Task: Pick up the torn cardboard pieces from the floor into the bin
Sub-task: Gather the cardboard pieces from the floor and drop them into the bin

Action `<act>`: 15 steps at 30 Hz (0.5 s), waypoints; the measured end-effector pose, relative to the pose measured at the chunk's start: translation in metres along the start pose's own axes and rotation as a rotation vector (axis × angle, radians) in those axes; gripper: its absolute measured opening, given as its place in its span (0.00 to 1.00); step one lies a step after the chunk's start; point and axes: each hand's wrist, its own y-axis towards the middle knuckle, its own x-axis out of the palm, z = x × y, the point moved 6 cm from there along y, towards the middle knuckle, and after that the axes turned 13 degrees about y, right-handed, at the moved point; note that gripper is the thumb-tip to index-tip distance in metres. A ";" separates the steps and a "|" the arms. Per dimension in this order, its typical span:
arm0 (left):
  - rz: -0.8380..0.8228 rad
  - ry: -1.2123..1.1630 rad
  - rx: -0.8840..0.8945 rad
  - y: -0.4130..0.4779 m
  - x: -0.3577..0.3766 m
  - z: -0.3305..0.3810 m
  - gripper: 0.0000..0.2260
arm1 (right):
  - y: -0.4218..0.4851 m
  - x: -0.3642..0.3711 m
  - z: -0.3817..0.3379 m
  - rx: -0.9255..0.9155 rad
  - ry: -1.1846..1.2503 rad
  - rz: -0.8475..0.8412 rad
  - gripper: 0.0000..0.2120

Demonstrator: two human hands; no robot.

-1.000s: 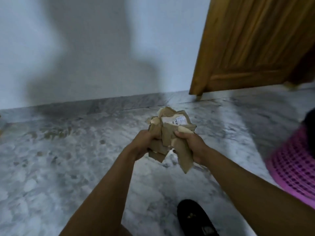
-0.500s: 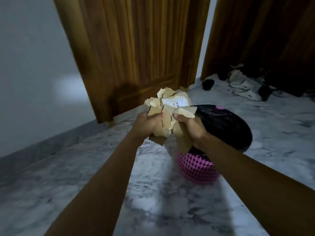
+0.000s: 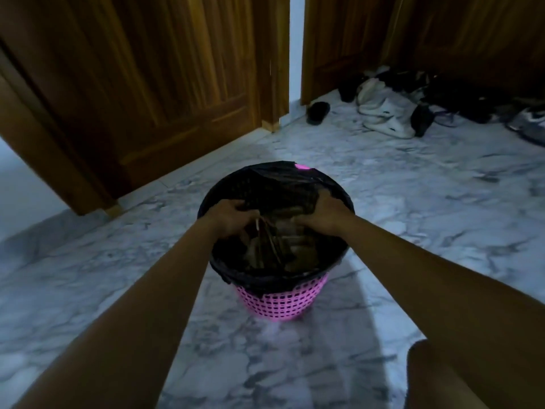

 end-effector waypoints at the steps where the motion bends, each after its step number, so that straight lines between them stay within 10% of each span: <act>1: 0.062 0.002 -0.017 0.001 -0.004 -0.003 0.28 | 0.002 -0.004 -0.001 -0.022 -0.013 0.018 0.48; 7: 0.331 -0.211 0.008 -0.020 -0.040 -0.011 0.06 | 0.002 0.008 -0.055 -0.283 -0.017 0.055 0.10; 15: 0.700 -0.230 -0.269 -0.148 -0.103 -0.138 0.12 | -0.046 0.171 -0.185 -0.612 -0.074 -0.198 0.10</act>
